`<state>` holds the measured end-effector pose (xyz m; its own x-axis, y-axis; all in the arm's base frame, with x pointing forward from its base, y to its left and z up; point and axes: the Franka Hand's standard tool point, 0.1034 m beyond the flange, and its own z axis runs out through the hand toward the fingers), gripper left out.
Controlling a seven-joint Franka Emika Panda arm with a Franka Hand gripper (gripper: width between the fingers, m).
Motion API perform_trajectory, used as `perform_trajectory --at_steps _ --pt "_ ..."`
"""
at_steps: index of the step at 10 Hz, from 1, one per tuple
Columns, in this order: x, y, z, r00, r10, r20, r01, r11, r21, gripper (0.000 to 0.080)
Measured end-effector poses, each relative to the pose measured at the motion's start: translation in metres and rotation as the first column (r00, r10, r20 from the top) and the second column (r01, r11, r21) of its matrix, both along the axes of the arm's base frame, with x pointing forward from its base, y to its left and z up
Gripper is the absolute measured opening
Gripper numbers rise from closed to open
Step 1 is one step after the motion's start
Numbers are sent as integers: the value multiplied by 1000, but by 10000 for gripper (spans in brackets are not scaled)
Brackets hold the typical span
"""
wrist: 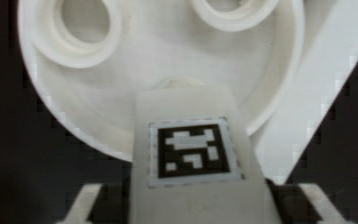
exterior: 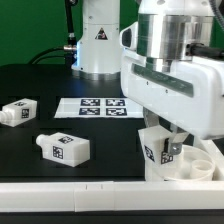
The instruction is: Assemble stool
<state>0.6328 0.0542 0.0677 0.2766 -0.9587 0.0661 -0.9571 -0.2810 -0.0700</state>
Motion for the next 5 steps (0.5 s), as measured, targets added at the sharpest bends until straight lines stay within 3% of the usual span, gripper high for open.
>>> perform_trajectory --at_steps 2,4,5 --pt "0 0 -1 1000 5 -1 -5 1000 -2 338" --pt "1 0 2 1000 19 2 -19 1000 -1 565" --pt "3 2 14 999 43 17 -43 999 6 623"
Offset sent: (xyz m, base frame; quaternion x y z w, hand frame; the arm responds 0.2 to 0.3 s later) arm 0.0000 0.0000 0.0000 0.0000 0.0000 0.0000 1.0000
